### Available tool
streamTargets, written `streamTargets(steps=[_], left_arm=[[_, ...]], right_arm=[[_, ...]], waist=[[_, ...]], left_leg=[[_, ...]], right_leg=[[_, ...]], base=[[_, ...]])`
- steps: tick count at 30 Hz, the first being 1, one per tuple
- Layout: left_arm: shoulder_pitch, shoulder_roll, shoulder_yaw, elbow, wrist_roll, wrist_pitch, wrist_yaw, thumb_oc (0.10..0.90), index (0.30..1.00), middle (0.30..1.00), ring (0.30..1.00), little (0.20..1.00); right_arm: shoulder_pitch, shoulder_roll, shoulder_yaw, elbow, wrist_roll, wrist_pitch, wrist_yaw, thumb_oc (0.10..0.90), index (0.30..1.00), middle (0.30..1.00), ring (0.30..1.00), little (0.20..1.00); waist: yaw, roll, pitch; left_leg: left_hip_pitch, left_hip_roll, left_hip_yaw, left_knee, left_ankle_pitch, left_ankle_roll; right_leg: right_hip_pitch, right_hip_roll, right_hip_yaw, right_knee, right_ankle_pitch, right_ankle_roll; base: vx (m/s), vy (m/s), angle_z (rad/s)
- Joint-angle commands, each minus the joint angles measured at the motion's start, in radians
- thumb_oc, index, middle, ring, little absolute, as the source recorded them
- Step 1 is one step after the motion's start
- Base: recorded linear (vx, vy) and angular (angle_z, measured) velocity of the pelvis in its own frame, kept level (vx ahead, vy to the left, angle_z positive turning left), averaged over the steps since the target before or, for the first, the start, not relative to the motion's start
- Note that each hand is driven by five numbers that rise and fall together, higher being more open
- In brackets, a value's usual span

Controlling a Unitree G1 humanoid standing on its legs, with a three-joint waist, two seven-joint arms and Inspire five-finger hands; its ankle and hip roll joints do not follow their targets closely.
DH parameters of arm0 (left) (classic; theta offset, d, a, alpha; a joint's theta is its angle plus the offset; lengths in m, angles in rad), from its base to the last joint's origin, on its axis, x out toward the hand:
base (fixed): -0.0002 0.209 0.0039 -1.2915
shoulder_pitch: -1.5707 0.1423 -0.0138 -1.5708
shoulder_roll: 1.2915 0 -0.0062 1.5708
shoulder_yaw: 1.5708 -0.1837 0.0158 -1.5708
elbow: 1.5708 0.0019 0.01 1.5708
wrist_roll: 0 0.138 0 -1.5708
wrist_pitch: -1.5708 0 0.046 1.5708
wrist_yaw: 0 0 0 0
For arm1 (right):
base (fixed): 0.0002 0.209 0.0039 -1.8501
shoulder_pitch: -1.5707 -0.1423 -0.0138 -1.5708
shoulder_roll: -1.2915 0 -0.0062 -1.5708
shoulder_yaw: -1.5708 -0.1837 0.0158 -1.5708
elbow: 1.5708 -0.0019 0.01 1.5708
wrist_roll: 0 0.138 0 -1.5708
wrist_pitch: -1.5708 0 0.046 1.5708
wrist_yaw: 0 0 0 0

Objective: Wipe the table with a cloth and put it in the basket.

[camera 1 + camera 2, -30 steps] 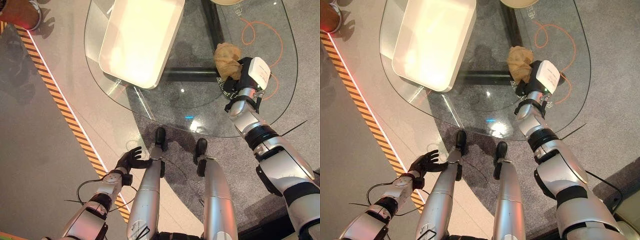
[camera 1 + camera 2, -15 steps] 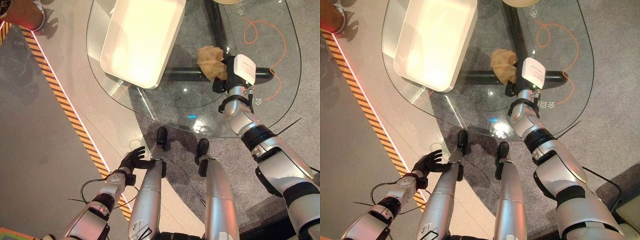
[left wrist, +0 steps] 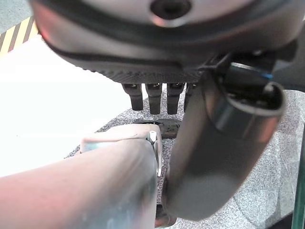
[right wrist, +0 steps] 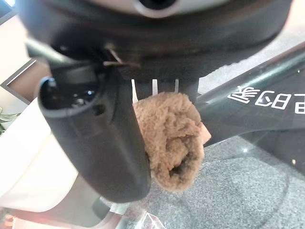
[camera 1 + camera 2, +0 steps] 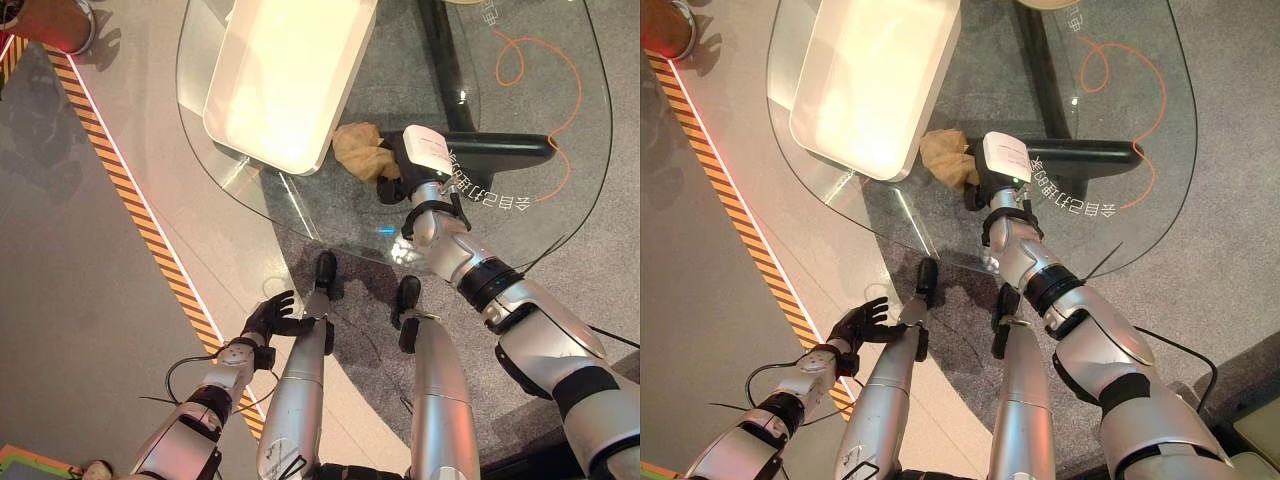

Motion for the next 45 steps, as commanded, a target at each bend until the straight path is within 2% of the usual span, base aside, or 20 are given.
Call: streamTargets(steps=[1,10,20,24,33,40,45], left_arm=[[0.023,-0.011,0.006,0.004,0.000,-0.005,0.022,0.800,0.900,0.900,0.900,0.900],[0.021,-0.012,0.005,0.008,0.000,-0.007,0.020,0.800,0.900,0.900,0.900,0.900],[0.007,-0.007,-0.003,0.033,-0.014,-0.012,0.008,0.800,0.900,0.900,0.900,0.900],[0.008,-0.004,-0.010,0.048,-0.023,-0.024,0.003,0.800,0.900,0.900,0.900,0.900],[0.023,0.012,-0.007,0.049,-0.039,-0.032,-0.005,0.800,0.900,0.900,0.900,0.900],[0.034,0.035,0.001,0.035,-0.058,-0.029,-0.016,0.800,0.900,0.900,0.900,0.900],[0.031,0.050,0.007,0.030,-0.066,-0.023,-0.023,0.800,0.900,0.900,0.900,0.900]], right_arm=[[-0.017,0.088,0.053,-0.109,-0.052,-0.109,0.042,0.100,0.300,0.300,0.300,0.200],[-0.006,0.090,0.064,-0.119,-0.063,-0.100,0.049,0.100,0.300,0.300,0.300,0.200],[-0.033,0.046,0.011,-0.005,0.014,-0.050,-0.141,0.100,0.300,0.300,0.300,0.200],[-0.069,-0.005,-0.037,0.082,0.090,-0.051,-0.239,0.100,0.300,0.300,0.300,0.200],[-0.131,-0.119,-0.127,0.186,0.188,-0.041,-0.348,0.100,0.300,0.300,0.300,0.200],[-0.123,-0.207,-0.182,0.241,0.193,-0.058,-0.369,0.100,0.300,0.300,0.300,0.200],[-0.113,-0.241,-0.204,0.270,0.199,-0.059,-0.387,0.100,0.300,0.300,0.300,0.200]], waist=[[0.001,0.005,-0.014],[0.000,0.006,-0.014],[0.000,0.011,-0.014],[0.003,0.012,-0.014],[0.004,0.011,-0.014],[-0.005,0.010,-0.014],[-0.010,0.007,-0.014]], left_leg=[[-0.005,-0.099,0.080,0.143,-0.114,0.102],[-0.009,-0.098,0.078,0.143,-0.112,0.102],[-0.014,-0.092,0.081,0.150,-0.113,0.103],[-0.017,-0.085,0.082,0.156,-0.118,0.105],[-0.029,-0.077,0.081,0.174,-0.132,0.112],[-0.038,-0.076,0.081,0.182,-0.140,0.117],[-0.047,-0.073,0.081,0.187,-0.145,0.119]], right_leg=[[0.043,0.019,-0.004,-0.167,0.124,0.035],[0.036,0.018,-0.004,-0.162,0.125,0.037],[0.030,0.014,-0.003,-0.151,0.126,0.039],[0.027,0.013,-0.005,-0.142,0.125,0.041],[0.011,0.016,-0.003,-0.121,0.121,0.041],[0.001,0.022,0.002,-0.113,0.113,0.038],[-0.007,0.023,0.003,-0.109,0.110,0.038]], base=[[0.00,0.000,0.00],[0.00,0.000,0.00],[0.00,0.000,0.00],[0.00,0.000,0.00],[0.00,0.002,0.02],[0.00,0.000,0.00],[0.00,0.000,0.00]])
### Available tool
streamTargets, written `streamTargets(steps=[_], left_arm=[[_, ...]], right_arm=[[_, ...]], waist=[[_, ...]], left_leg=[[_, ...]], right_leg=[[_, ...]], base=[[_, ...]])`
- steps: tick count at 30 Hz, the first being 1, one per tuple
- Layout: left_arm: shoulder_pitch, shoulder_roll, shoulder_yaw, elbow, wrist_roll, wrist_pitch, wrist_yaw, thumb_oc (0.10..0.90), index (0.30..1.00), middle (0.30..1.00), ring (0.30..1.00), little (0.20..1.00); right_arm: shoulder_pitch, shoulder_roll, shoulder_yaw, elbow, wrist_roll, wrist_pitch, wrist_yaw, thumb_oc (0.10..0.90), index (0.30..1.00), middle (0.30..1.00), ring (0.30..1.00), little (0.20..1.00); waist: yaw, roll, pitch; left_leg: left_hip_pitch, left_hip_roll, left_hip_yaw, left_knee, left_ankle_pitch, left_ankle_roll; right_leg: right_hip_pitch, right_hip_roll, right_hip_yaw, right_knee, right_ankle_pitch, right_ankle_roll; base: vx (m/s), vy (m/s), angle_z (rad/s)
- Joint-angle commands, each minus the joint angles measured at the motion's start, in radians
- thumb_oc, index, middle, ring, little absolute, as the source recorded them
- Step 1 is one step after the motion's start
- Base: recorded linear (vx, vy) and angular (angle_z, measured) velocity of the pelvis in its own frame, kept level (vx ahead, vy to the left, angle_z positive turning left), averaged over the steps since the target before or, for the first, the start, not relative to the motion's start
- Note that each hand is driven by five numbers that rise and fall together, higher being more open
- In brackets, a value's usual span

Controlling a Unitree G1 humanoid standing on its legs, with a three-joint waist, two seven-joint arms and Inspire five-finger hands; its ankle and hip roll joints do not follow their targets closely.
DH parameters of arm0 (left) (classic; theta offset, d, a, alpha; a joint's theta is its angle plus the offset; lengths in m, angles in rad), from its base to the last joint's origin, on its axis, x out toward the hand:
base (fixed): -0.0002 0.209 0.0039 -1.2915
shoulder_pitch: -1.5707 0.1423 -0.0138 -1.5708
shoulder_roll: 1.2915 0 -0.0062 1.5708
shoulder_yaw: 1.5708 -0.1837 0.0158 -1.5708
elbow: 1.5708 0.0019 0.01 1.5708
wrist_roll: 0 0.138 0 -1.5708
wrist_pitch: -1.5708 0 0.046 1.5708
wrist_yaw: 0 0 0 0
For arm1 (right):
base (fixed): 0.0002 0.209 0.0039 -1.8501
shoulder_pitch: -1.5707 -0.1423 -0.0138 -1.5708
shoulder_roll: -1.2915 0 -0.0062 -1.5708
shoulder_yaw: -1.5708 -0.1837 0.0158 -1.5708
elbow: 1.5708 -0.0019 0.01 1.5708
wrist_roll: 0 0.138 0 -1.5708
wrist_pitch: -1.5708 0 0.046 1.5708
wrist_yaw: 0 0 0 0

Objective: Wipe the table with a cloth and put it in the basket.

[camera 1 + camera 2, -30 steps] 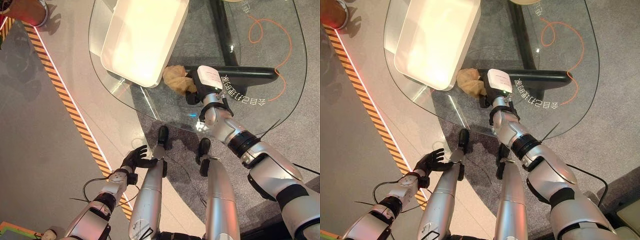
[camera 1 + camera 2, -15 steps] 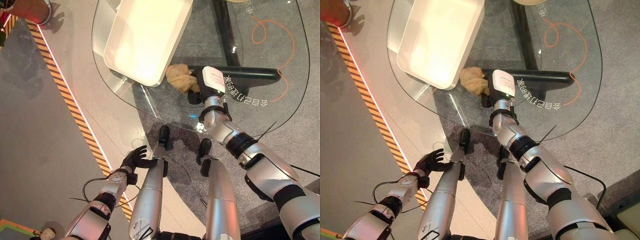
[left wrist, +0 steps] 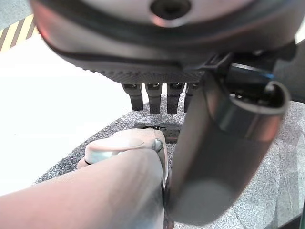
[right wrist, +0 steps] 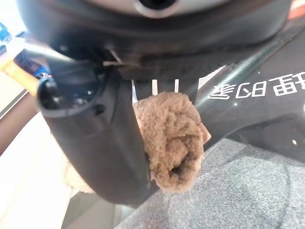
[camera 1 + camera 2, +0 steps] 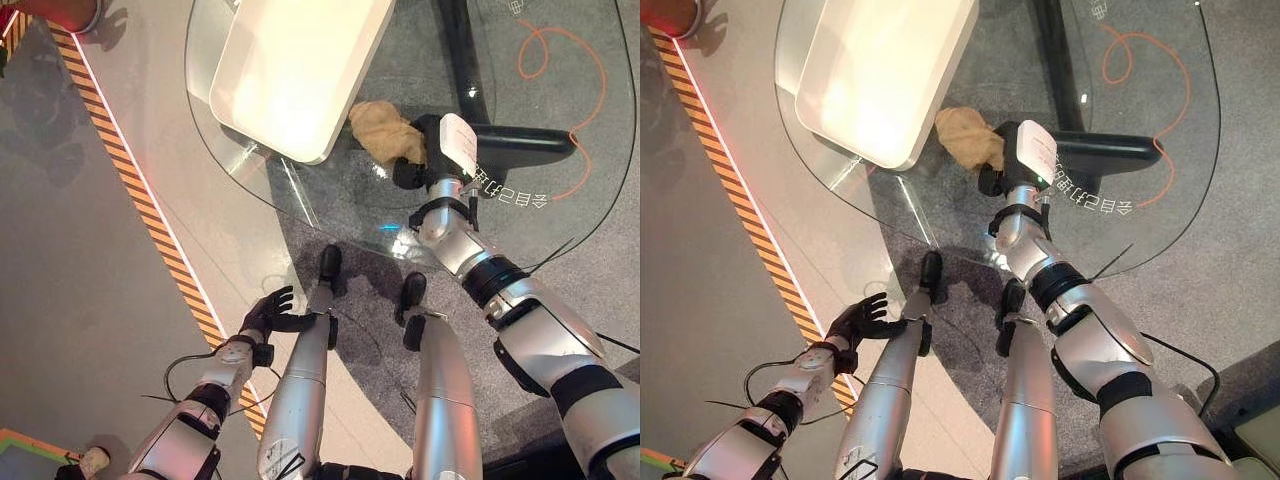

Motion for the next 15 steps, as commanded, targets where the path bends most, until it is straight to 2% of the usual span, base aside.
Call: streamTargets(steps=[1,15], left_arm=[[0.042,0.042,0.010,0.023,-0.027,0.000,-0.013,0.800,0.900,0.900,0.900,0.900],[0.029,0.075,0.022,0.026,-0.029,0.015,-0.027,0.800,0.900,0.900,0.900,0.900]], right_arm=[[-0.086,-0.241,-0.114,0.128,-0.001,0.045,-0.169,0.100,0.300,0.300,0.300,0.200],[-0.076,-0.304,-0.184,0.256,0.044,0.017,-0.201,0.100,0.300,0.300,0.300,0.200]], waist=[[-0.022,0.006,-0.014],[-0.025,-0.007,-0.014]], left_leg=[[0.010,-0.060,0.088,0.153,-0.146,0.116],[0.009,-0.056,0.082,0.155,-0.154,0.119]], right_leg=[[0.035,0.041,0.003,-0.127,0.111,0.025],[0.041,0.046,0.001,-0.130,0.111,0.030]], base=[[0.00,0.000,0.00],[0.00,-0.001,0.00]])
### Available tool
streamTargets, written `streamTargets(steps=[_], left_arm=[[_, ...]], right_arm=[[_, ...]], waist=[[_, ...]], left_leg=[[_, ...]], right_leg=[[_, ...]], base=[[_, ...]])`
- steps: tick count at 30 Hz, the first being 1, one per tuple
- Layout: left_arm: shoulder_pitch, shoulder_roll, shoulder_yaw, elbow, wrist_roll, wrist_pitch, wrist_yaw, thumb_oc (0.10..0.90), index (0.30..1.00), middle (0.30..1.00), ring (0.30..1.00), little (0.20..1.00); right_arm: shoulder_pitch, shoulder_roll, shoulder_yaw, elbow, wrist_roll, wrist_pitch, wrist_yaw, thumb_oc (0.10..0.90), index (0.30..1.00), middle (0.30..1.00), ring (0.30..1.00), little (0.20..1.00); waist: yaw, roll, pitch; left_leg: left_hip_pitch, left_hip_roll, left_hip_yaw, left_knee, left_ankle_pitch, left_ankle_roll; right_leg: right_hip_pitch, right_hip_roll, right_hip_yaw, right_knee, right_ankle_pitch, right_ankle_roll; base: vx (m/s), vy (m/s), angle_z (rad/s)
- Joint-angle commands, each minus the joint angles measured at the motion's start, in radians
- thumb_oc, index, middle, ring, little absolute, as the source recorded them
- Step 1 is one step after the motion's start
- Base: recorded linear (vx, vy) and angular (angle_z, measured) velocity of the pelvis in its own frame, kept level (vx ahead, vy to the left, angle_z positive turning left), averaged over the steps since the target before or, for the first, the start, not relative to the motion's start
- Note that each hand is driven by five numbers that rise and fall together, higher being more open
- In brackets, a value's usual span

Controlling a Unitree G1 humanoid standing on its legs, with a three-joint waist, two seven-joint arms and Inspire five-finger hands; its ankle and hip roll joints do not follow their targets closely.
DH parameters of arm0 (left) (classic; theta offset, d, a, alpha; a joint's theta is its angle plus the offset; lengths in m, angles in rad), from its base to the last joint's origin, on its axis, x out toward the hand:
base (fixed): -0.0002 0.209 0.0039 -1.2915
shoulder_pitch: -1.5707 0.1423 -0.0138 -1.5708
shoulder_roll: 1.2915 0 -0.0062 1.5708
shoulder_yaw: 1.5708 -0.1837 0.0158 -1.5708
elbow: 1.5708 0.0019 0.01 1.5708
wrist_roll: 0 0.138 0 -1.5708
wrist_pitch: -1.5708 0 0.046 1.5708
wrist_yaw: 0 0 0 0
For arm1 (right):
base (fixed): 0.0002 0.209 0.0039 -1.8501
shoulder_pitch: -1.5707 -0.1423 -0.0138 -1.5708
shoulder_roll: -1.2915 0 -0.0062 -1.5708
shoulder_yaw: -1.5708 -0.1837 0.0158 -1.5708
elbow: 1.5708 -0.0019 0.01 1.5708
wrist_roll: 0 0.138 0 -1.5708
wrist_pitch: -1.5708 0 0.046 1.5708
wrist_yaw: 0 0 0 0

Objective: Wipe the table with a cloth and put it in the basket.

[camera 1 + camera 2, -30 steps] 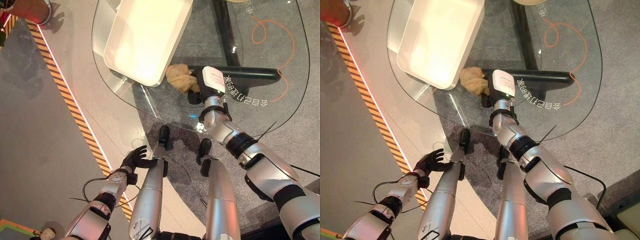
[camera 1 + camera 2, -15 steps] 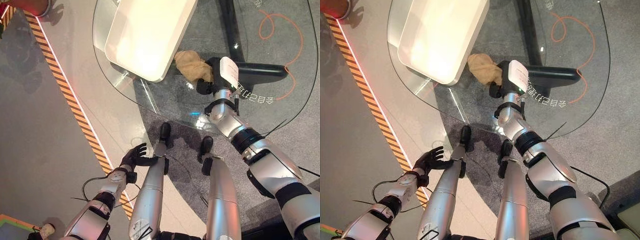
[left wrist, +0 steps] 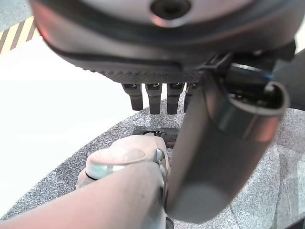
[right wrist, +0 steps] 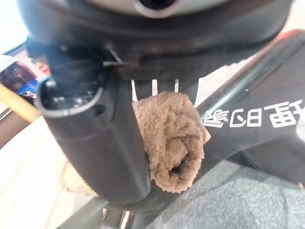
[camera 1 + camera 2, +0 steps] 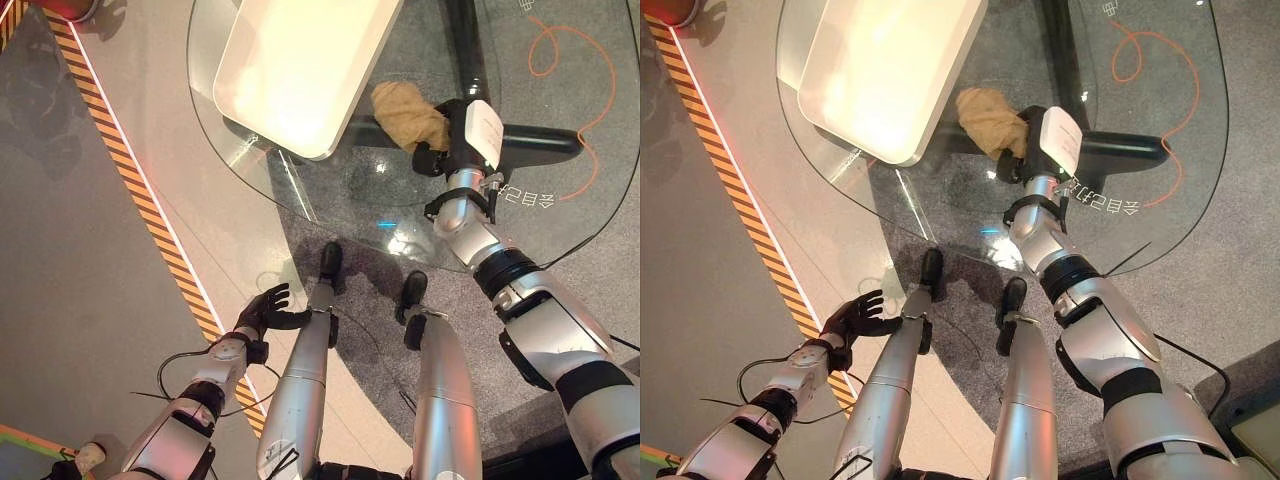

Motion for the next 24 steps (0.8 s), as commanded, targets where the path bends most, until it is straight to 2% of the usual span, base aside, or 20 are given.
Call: streamTargets(steps=[1,24], left_arm=[[0.034,0.040,0.022,0.033,-0.028,0.010,-0.009,0.800,0.900,0.900,0.900,0.900],[0.013,0.069,0.044,0.061,-0.034,0.015,-0.029,0.800,0.900,0.900,0.900,0.900]], right_arm=[[-0.030,-0.274,-0.105,0.156,0.038,0.059,-0.172,0.100,0.300,0.300,0.300,0.200],[0.017,-0.288,-0.175,0.195,0.159,0.075,-0.204,0.100,0.300,0.300,0.300,0.200]], waist=[[-0.022,0.009,-0.020],[-0.032,-0.007,-0.020]], left_leg=[[0.027,-0.035,0.084,0.137,-0.154,0.102],[0.030,-0.031,0.081,0.129,-0.159,0.103]], right_leg=[[0.045,0.061,0.000,-0.129,0.105,0.011],[0.051,0.070,0.004,-0.140,0.105,0.017]], base=[[0.00,0.000,0.00],[0.00,-0.001,0.00]])
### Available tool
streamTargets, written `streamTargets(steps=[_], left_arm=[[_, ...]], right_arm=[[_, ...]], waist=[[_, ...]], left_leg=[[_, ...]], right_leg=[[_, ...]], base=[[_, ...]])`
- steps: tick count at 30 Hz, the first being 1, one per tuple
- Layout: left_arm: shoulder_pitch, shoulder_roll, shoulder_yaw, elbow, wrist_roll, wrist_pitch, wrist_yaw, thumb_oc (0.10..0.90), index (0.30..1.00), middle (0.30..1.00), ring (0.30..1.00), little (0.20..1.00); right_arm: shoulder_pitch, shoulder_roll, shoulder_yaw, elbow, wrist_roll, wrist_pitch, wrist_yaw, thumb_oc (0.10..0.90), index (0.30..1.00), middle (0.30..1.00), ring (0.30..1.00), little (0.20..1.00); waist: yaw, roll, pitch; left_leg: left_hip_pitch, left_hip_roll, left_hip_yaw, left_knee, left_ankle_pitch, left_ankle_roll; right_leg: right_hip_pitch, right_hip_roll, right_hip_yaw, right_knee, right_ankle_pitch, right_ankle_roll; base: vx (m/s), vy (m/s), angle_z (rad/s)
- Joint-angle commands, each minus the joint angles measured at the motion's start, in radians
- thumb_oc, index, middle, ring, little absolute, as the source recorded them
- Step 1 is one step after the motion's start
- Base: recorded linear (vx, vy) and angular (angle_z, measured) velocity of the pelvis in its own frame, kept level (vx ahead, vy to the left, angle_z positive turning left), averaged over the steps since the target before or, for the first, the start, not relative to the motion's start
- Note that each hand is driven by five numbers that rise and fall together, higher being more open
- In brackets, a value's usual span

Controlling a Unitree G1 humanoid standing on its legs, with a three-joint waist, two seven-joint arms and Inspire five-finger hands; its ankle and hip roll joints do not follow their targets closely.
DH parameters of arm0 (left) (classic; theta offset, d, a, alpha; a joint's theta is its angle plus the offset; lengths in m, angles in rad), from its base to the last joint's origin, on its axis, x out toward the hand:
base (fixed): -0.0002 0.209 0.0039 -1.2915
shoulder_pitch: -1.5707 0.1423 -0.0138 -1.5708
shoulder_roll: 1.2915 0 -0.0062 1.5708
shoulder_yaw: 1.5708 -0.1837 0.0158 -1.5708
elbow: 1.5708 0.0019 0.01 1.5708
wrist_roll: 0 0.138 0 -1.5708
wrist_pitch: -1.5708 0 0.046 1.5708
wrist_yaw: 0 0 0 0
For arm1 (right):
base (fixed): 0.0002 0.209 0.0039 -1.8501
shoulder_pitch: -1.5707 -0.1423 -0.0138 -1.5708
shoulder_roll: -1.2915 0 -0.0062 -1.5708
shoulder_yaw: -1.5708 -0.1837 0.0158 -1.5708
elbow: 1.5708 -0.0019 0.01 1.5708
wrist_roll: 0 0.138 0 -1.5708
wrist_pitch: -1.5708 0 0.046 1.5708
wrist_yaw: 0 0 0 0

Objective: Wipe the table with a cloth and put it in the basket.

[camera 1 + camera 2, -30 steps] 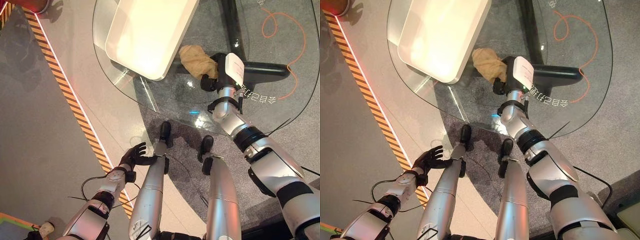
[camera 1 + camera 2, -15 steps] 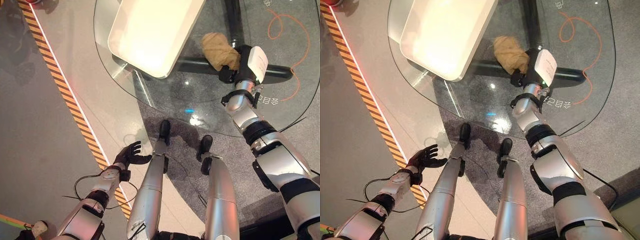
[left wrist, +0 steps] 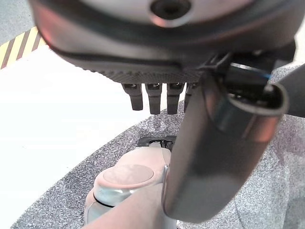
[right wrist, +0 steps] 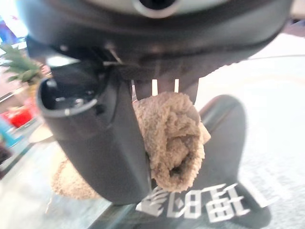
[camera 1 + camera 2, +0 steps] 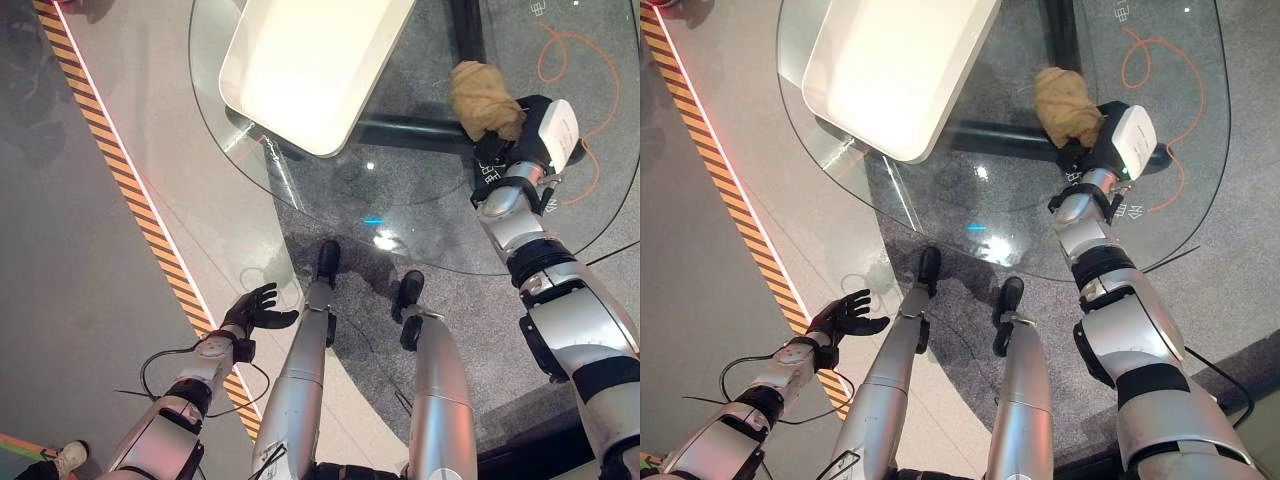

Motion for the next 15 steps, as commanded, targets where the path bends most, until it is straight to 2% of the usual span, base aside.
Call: streamTargets(steps=[1,15], left_arm=[[0.017,0.003,0.044,0.055,-0.031,-0.006,-0.011,0.800,0.900,0.900,0.900,0.900],[0.013,0.017,0.060,0.073,-0.032,-0.006,-0.021,0.800,0.900,0.900,0.900,0.900]], right_arm=[[0.033,-0.208,-0.060,0.077,0.040,0.059,-0.126,0.100,0.300,0.300,0.300,0.200],[0.076,-0.236,-0.139,0.112,0.173,0.038,-0.148,0.100,0.300,0.300,0.300,0.200]], waist=[[-0.008,0.032,-0.022],[-0.016,0.018,-0.022]], left_leg=[[0.040,-0.017,0.079,0.129,-0.162,0.080],[0.041,-0.014,0.078,0.128,-0.167,0.080]], right_leg=[[0.036,0.081,0.003,-0.097,0.076,-0.004],[0.039,0.086,0.003,-0.099,0.076,-0.002]], base=[[0.00,-0.004,-0.03],[0.00,-0.002,-0.01]])
